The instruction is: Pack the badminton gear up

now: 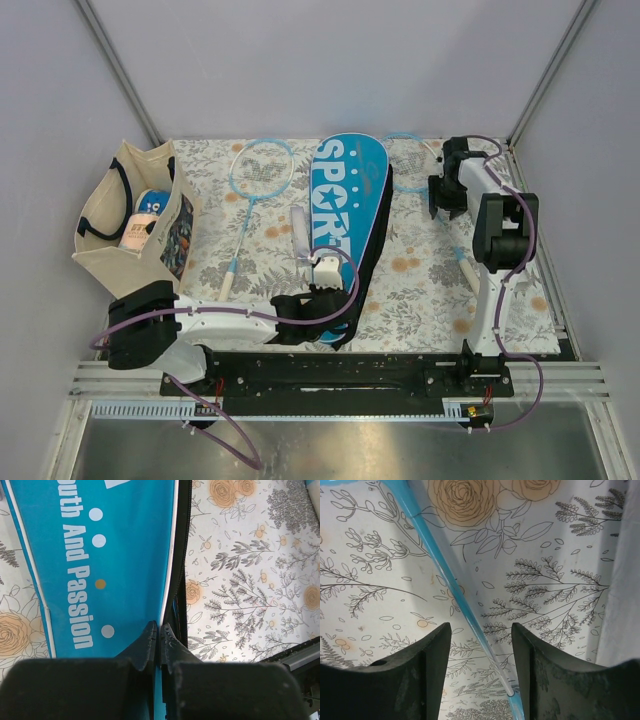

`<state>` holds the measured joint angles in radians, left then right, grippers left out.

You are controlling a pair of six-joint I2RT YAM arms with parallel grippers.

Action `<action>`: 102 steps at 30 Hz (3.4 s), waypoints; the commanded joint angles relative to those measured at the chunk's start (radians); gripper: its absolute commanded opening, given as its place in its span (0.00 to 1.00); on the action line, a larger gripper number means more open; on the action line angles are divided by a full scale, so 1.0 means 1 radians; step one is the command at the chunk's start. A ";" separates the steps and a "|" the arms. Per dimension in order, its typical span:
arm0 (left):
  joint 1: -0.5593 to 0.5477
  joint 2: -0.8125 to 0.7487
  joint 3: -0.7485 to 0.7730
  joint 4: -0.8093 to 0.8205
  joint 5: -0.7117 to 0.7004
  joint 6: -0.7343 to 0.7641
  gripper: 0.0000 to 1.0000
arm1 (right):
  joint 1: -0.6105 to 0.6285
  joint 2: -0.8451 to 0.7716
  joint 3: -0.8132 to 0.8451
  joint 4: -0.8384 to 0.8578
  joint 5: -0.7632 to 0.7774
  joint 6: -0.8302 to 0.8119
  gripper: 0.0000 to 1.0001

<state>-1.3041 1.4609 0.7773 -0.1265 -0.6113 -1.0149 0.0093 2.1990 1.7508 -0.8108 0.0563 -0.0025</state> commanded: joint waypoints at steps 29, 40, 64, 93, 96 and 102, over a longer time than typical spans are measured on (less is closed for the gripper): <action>0.016 -0.040 -0.001 0.159 0.012 0.013 0.00 | 0.037 -0.093 -0.026 -0.001 -0.182 0.064 0.04; 0.017 -0.022 0.000 0.226 -0.015 0.035 0.00 | 0.083 -0.274 -0.059 -0.028 -0.127 0.144 0.00; 0.029 0.027 -0.004 0.286 0.007 0.056 0.00 | 0.241 -0.958 -0.841 0.114 -0.116 0.426 0.00; 0.017 0.058 -0.049 0.458 0.214 0.213 0.00 | 0.397 -1.075 -1.131 0.515 -0.406 0.590 0.00; 0.012 0.046 -0.075 0.488 0.219 0.223 0.00 | 0.399 -1.030 -1.113 0.568 -0.392 0.611 0.00; 0.005 0.021 -0.093 0.498 0.231 0.214 0.00 | 0.400 -0.934 -1.096 0.757 -0.381 0.674 0.00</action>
<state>-1.2861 1.5379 0.6899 0.2749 -0.4164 -0.8082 0.3996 1.2171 0.5880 -0.2535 -0.3088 0.6193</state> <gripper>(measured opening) 0.034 0.162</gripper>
